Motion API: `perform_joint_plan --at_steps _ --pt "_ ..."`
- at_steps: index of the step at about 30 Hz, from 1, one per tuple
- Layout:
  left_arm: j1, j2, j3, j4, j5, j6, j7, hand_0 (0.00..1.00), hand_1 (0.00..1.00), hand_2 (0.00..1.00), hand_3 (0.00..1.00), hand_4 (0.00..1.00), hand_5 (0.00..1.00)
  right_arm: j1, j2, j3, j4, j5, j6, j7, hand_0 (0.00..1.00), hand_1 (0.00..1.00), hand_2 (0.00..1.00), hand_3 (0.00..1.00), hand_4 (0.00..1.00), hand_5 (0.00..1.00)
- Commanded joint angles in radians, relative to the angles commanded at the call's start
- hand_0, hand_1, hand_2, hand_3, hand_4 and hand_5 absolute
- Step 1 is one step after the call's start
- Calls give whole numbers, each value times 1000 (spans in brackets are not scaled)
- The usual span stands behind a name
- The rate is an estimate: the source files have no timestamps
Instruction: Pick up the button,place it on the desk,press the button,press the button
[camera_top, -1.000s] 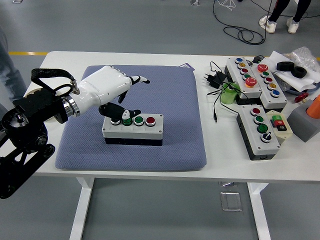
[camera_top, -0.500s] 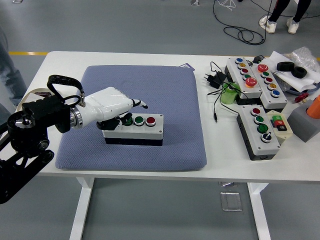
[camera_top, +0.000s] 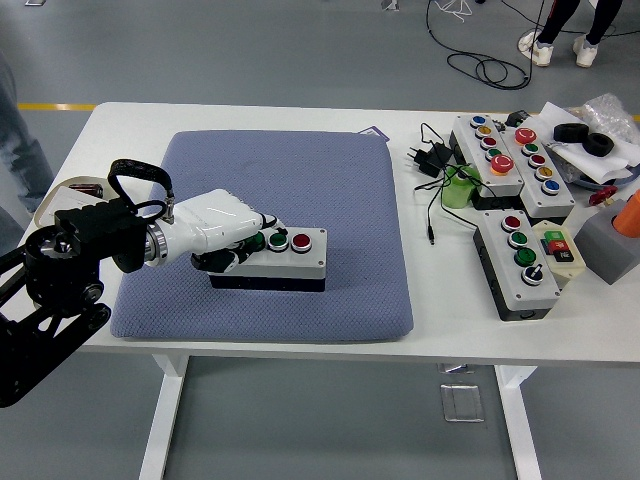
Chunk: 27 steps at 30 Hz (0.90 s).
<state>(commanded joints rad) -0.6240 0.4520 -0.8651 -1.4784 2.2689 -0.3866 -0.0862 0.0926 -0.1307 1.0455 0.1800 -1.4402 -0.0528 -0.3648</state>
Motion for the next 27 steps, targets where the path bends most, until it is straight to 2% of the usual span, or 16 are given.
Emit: perform_joint_plan --at_steps 8,20,24,27 --pt "0 7 8 8 0 -18 -1 27 2 24 824 191 2 1 0 0 0 3 -2 1 637 455 609 565 301 236" --pt "-5 3 42 45 0 -45 5 29 2 25 822 190 2 -1 1 -1 0 2 -1 -1 637 455 610 564 301 237" --pt "0 1 38 43 0 -32 5 30 2 25 824 192 2 -4 0 0 0 0 0 -1 637 455 610 564 301 237" --pt "4 1 20 27 0 9 5 30 2 25 824 192 2 -8 0 0 0 -1 0 -1 637 455 610 564 301 237"
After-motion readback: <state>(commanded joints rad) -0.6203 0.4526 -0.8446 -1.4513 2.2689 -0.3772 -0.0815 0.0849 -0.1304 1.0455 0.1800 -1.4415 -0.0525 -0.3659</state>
